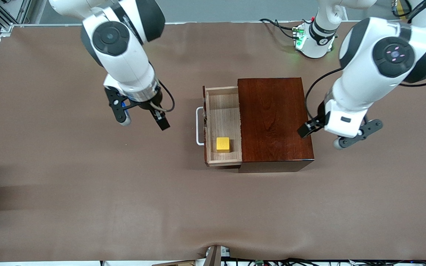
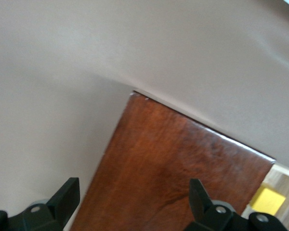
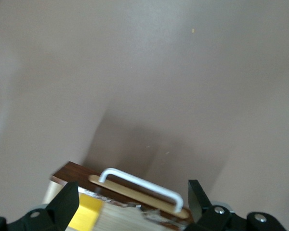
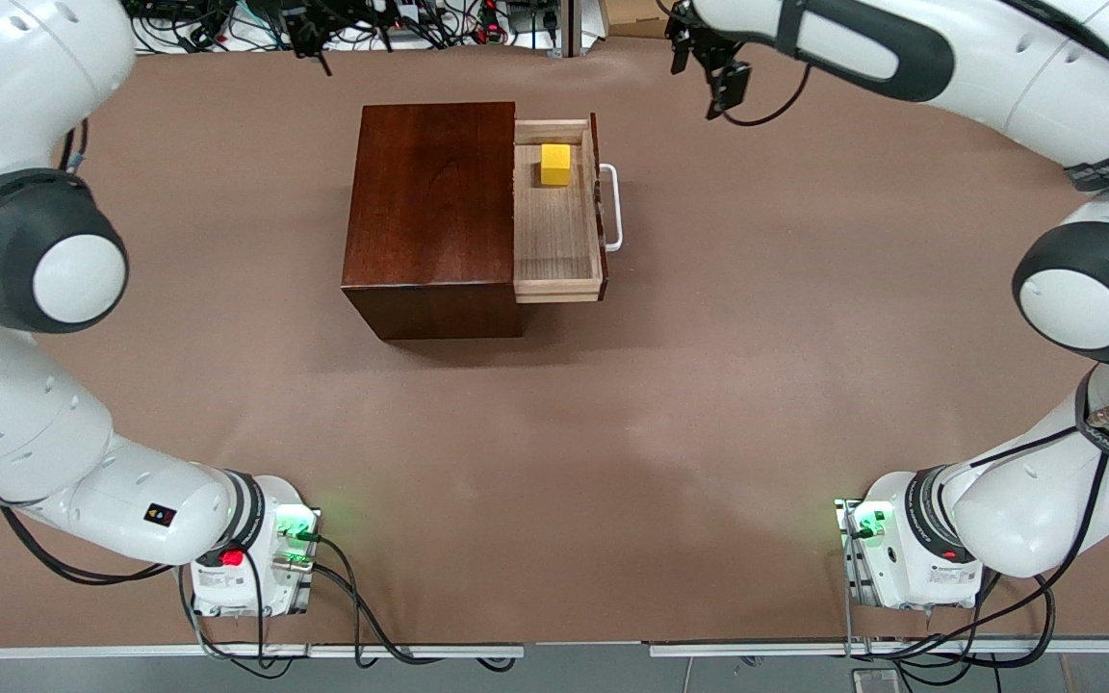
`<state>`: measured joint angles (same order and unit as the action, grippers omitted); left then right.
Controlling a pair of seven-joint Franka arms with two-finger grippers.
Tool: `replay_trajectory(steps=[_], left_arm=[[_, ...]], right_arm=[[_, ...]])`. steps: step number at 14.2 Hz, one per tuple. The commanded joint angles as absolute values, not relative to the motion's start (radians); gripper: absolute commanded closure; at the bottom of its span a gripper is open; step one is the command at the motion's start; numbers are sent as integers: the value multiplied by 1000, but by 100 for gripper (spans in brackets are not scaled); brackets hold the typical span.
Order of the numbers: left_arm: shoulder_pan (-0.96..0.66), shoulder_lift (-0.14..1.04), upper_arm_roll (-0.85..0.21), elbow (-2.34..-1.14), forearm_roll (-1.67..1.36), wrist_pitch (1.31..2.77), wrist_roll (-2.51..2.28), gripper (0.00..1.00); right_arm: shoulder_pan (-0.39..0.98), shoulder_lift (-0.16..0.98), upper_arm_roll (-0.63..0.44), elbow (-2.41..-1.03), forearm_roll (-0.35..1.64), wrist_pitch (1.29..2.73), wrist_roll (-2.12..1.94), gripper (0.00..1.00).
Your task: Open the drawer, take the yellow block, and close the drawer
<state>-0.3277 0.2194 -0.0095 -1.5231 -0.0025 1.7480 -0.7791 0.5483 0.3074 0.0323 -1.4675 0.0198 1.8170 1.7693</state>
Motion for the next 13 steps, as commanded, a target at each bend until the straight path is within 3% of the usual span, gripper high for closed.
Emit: replay_trajectory(steps=[1, 6, 13], left_arm=[[-292, 138, -21, -1611, 6, 1749, -700, 0], [-275, 117, -23, -1615, 5, 1726, -680, 0], [-196, 75, -25, -1618, -8, 1700, -695, 0]], right_arm=[[594, 377, 21, -1382, 12, 1821, 2009, 0], [665, 455, 22, -1299, 20, 1845, 2065, 0], [739, 595, 23, -1295, 26, 2101, 2230, 0]])
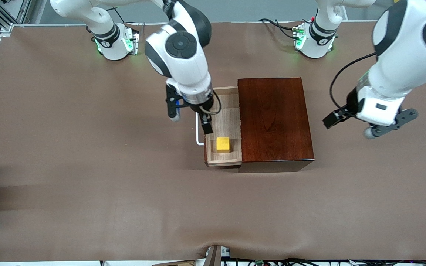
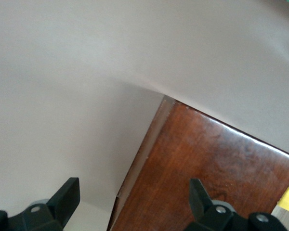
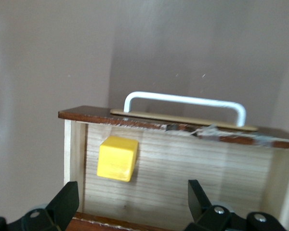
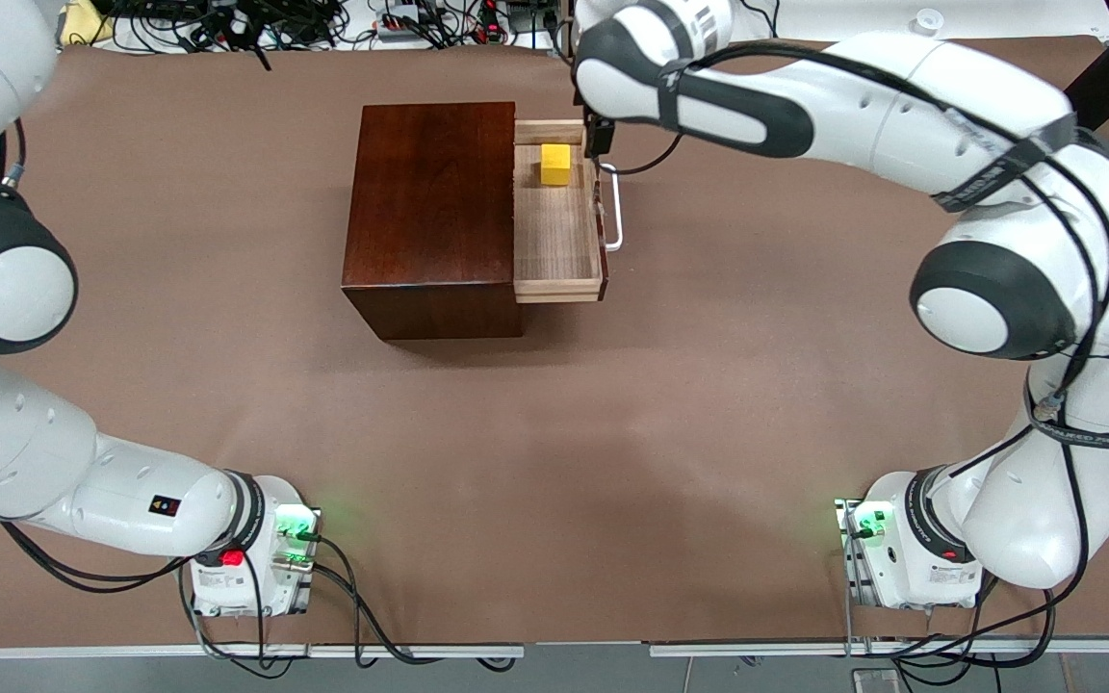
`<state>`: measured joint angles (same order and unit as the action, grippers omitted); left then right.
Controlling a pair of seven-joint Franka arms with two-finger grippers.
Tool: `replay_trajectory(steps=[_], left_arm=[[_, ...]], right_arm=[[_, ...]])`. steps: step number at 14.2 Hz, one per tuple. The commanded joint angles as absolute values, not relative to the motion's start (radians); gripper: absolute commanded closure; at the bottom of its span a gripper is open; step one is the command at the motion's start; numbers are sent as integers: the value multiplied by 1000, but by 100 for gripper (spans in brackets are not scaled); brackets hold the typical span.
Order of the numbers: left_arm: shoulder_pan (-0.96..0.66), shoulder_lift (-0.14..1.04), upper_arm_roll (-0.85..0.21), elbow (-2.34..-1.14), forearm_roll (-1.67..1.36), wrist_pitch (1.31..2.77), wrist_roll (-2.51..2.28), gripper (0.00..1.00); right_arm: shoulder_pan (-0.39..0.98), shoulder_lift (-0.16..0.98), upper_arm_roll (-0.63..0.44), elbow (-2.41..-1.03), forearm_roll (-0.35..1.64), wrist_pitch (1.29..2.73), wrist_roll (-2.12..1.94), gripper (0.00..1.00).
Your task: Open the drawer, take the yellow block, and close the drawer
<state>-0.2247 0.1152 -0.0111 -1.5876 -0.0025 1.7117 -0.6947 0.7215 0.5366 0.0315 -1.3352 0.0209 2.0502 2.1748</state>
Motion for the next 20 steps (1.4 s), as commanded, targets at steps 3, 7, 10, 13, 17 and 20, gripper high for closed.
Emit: replay_trajectory(steps=[3, 7, 10, 13, 17, 20], left_arm=[[-184, 72, -25, -1618, -9, 1686, -710, 0], [-184, 77, -25, -1618, -25, 1686, -847, 0], [-184, 80, -25, -1617, -25, 1687, -948, 0], [-164, 80, -15, -1617, -15, 1686, -1125, 0], [-106, 77, -21, -1617, -17, 1687, -1180, 0], [-104, 75, -21, -1618, -25, 1689, -1239, 0]], right_arm=[[750, 652, 21, -1295, 23, 2212, 2255, 0], [750, 701, 20, -1295, 20, 2290, 2256, 0], [741, 718, 20, -1295, 21, 2316, 2261, 0], [735, 733, 17, -1296, 21, 2336, 2283, 0], [730, 755, 17, -1296, 25, 2349, 2283, 0], [739, 765, 17, -1299, 25, 2349, 2284, 0]])
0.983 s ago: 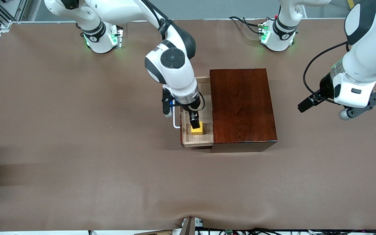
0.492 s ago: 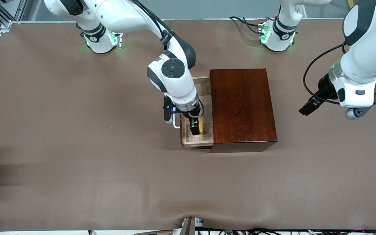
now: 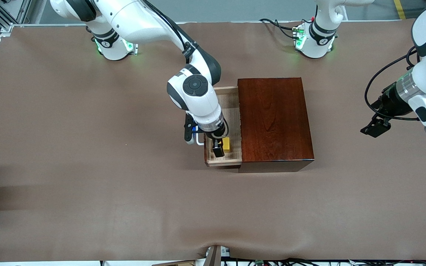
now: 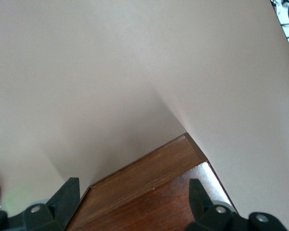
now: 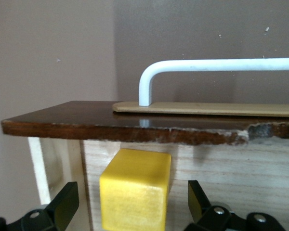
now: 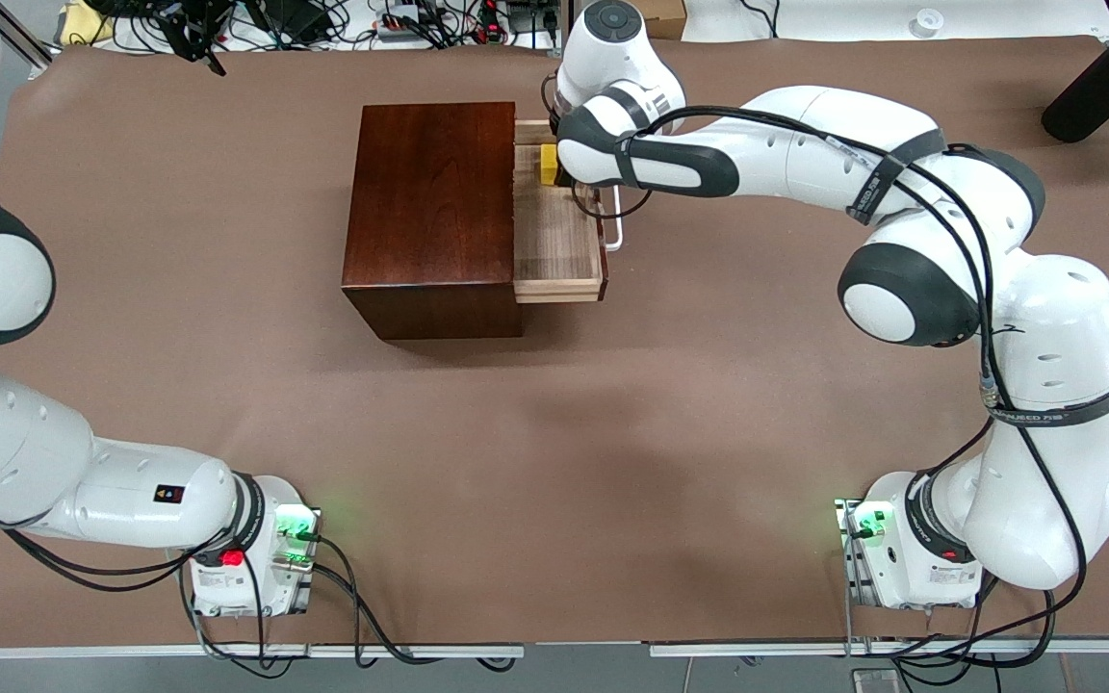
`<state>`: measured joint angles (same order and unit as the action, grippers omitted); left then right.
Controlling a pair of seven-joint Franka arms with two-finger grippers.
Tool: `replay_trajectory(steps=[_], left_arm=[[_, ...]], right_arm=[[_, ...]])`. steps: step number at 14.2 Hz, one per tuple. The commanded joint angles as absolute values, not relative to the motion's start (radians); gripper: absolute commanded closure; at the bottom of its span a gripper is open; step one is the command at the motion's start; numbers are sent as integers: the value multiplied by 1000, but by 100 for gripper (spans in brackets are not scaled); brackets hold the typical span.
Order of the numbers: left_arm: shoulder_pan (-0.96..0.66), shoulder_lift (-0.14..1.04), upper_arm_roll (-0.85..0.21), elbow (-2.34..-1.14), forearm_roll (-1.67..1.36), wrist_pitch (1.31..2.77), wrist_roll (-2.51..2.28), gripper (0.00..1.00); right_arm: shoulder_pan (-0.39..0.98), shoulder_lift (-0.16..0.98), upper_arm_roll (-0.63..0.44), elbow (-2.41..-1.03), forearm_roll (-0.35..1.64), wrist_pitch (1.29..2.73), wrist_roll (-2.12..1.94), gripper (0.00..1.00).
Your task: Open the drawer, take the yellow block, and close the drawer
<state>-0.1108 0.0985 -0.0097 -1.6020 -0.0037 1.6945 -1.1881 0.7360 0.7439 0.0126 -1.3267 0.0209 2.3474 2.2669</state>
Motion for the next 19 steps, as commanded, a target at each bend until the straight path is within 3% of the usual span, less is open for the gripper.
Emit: replay_trajectory(steps=[1, 3, 4, 6, 8, 15, 17, 19], left_arm=[[-104, 75, -21, -1618, -34, 1692, -1274, 0], [-104, 66, -21, -1620, -72, 1694, -1351, 0], [-106, 60, -21, -1621, -77, 1697, -1395, 0], [-116, 55, -29, -1624, -77, 1697, -1486, 0], [-112, 52, -67, -1624, -78, 1713, -1566, 0], [-126, 100, -139, -1606, -69, 1801, -1840, 0], [-129, 135, -178, -1582, -64, 1801, -1867, 0], [-161, 181, -224, -1557, -45, 1801, -1871, 0]], right_arm=[[742, 765, 17, -1299, 25, 2347, 2283, 28], [747, 758, 17, -1299, 18, 2341, 2281, 76], [749, 753, 18, -1298, 17, 2336, 2278, 88], [747, 729, 21, -1295, 21, 2298, 2278, 89], [744, 695, 31, -1278, 26, 2165, 2275, 89], [643, 450, 25, -1249, 153, 1782, 1960, 93], [608, 387, 18, -1296, 146, 1679, 1765, 98], [545, 265, 17, -1447, 127, 1669, 1555, 98]])
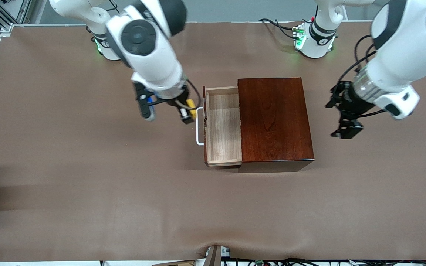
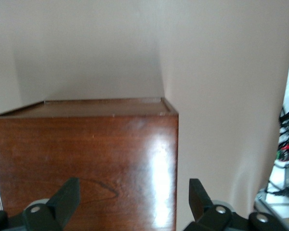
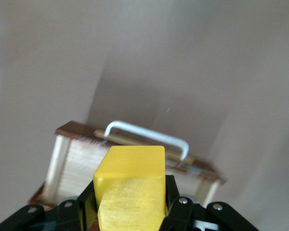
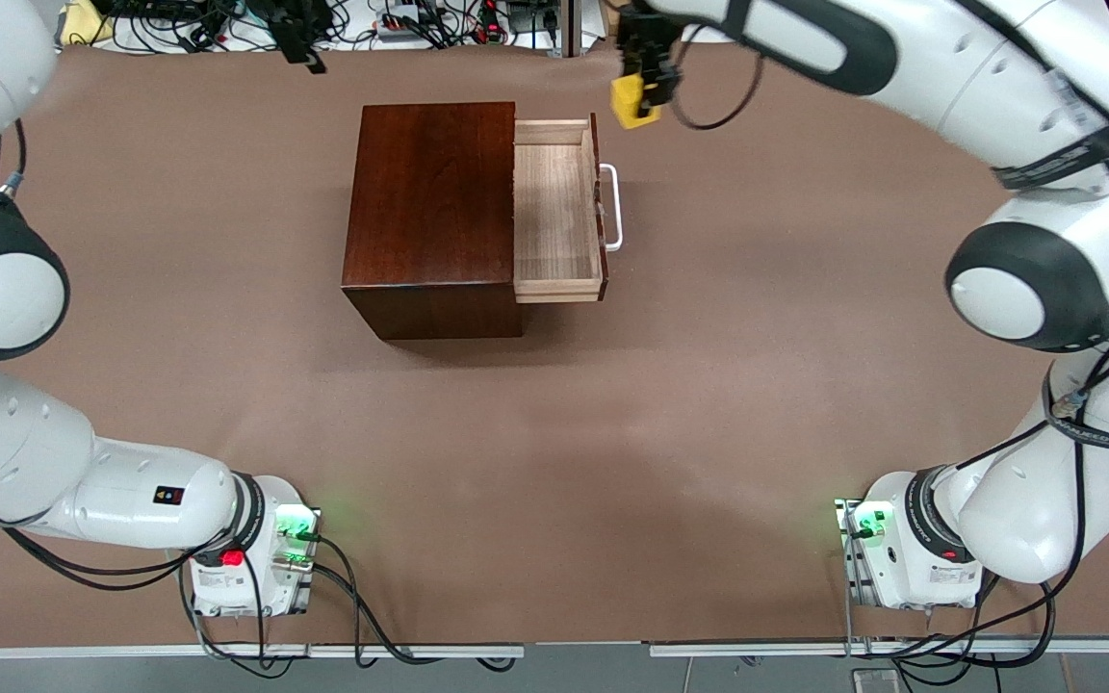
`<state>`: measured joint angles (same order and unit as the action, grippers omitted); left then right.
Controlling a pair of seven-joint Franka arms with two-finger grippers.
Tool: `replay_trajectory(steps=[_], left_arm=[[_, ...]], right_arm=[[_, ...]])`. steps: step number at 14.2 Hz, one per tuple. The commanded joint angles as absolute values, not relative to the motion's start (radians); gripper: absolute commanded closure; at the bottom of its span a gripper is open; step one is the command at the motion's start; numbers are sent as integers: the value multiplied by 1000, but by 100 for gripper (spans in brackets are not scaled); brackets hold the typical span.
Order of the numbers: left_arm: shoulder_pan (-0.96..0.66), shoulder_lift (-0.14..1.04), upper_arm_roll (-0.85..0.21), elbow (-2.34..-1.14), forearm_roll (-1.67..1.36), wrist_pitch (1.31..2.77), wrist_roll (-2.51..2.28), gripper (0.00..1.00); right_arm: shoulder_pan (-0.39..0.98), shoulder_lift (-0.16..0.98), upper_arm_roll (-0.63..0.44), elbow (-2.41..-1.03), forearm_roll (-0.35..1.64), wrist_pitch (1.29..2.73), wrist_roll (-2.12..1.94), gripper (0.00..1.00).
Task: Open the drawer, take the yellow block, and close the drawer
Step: 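Lift the cube out with the right gripper while the left gripper reaches the drawer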
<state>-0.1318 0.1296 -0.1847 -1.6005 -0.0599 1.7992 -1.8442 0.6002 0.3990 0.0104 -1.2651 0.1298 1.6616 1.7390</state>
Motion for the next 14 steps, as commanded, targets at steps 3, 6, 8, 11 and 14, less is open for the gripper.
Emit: replay_trajectory(steps=[3, 6, 8, 11, 14], left_arm=[[-262, 293, -229, -1485, -31, 1795, -1965, 0], [-348, 400, -229, -1381, -32, 1796, -2153, 0], [-432, 487, -215, -1310, -29, 1810, -2323, 0], [-515, 543, -215, -1279, -15, 1914, -2440, 0], [-598, 587, -213, -1279, 11, 2047, -2539, 0]], right_arm=[[398, 70, 15, -1691, 112, 1681, 1162, 98], [254, -40, 17, -1851, 109, 1722, 817, 98], [181, -72, 17, -1948, 109, 1787, 595, 98], [124, -95, 17, -2124, 109, 1958, 332, 98], [106, -87, 17, -2293, 109, 2207, 200, 98]])
